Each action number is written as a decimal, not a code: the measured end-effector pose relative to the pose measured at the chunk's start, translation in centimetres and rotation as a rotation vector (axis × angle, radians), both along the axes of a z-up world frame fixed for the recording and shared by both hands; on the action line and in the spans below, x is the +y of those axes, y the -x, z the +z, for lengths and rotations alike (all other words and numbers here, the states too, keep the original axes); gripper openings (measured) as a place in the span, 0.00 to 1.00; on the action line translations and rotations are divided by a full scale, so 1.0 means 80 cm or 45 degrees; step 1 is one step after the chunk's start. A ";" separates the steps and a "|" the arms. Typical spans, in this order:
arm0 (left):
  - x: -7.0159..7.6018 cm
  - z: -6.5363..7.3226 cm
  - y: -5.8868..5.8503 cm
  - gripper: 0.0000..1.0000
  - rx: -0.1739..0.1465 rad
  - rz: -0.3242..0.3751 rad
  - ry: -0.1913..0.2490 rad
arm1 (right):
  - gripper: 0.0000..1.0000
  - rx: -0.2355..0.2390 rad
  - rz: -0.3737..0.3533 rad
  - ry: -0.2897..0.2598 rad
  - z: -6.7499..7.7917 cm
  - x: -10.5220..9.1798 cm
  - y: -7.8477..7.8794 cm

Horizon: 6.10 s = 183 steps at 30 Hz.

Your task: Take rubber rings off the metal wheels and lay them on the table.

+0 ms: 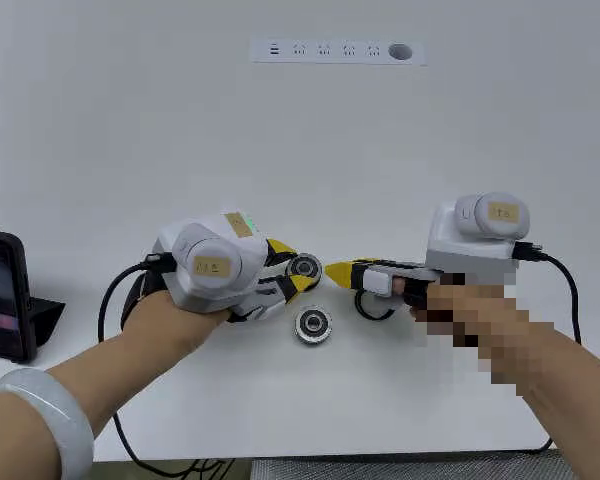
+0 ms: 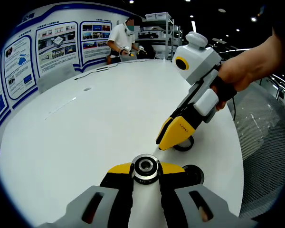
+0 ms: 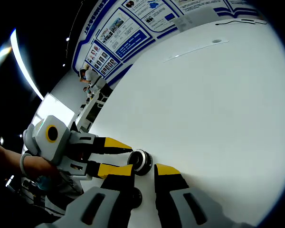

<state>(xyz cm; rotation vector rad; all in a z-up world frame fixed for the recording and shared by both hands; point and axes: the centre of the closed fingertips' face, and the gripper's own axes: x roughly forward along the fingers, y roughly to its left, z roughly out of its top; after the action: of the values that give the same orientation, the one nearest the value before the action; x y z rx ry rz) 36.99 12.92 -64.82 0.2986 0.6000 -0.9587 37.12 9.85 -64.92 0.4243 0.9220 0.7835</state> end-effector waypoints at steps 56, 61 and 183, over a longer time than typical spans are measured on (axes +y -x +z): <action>0.000 -0.007 0.000 0.13 0.004 -0.036 -0.051 | 0.22 0.166 0.044 -0.125 -0.017 0.031 -0.012; 0.000 -0.007 -0.001 0.13 0.004 -0.036 -0.050 | 0.22 0.198 0.045 -0.152 -0.014 0.034 -0.009; 0.000 -0.008 0.001 0.13 0.005 -0.046 -0.061 | 0.02 0.174 0.127 -0.176 0.015 0.040 0.010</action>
<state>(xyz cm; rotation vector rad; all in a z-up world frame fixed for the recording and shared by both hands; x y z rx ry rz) 36.95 12.93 -65.46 0.3510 0.6236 -0.9807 36.35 13.04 -63.75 0.5616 1.0259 0.9210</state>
